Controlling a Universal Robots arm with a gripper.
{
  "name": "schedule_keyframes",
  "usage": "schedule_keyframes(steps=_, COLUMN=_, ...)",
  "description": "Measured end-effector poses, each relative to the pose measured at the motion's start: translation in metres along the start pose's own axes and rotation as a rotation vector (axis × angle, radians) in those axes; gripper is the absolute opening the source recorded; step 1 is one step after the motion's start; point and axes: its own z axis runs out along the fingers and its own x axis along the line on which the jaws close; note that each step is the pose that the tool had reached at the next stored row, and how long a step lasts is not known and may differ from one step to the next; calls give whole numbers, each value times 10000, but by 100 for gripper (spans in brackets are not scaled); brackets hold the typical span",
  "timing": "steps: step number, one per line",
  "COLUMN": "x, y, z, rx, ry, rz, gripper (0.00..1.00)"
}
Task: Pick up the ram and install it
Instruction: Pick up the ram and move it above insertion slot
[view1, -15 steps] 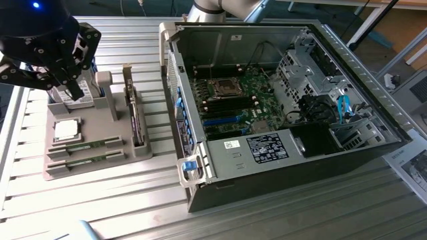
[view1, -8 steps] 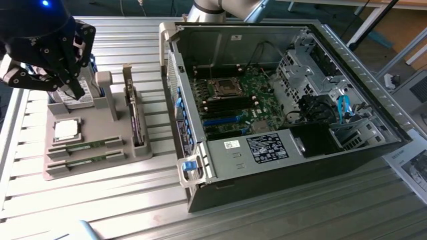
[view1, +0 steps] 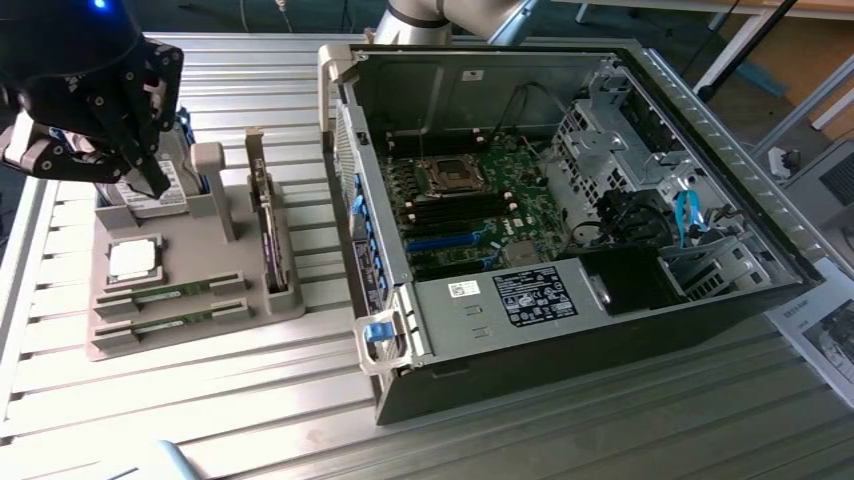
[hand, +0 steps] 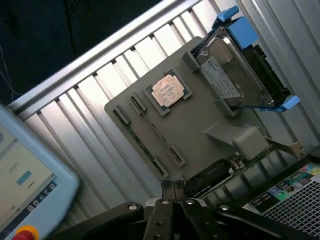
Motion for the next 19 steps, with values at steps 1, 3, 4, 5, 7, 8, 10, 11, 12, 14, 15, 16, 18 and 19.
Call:
schedule_keyframes(steps=1, x=0, y=0, z=1, rx=-5, ry=-8, rz=-179, gripper=11)
schedule_keyframes(steps=3, x=0, y=0, z=2, rx=-18, ry=-25, rz=-588, gripper=11)
schedule_keyframes(steps=4, x=0, y=0, z=3, rx=-24, ry=-34, rz=-789, gripper=11)
schedule_keyframes(steps=5, x=0, y=0, z=4, rx=-35, ry=-49, rz=-1154, gripper=11)
schedule_keyframes(steps=7, x=0, y=0, z=6, rx=-48, ry=-68, rz=-1595, gripper=11)
schedule_keyframes(steps=8, x=0, y=0, z=8, rx=-61, ry=-87, rz=-2025, gripper=11)
schedule_keyframes(steps=10, x=0, y=0, z=11, rx=-75, ry=-107, rz=-2487, gripper=11)
schedule_keyframes(steps=11, x=0, y=0, z=11, rx=-81, ry=-115, rz=-2678, gripper=11)
schedule_keyframes(steps=12, x=0, y=0, z=13, rx=-93, ry=-131, rz=-3058, gripper=11)
schedule_keyframes(steps=14, x=0, y=0, z=15, rx=-109, ry=-155, rz=-3603, gripper=11)
schedule_keyframes(steps=15, x=0, y=1, z=16, rx=-118, ry=-166, rz=-3897, gripper=11)
schedule_keyframes(steps=16, x=0, y=1, z=17, rx=-128, ry=-181, rz=-4240, gripper=11)
schedule_keyframes(steps=18, x=1, y=1, z=20, rx=-146, ry=-206, rz=-4828, gripper=11)
schedule_keyframes(steps=19, x=1, y=1, z=21, rx=-158, ry=-222, rz=-5198, gripper=11)
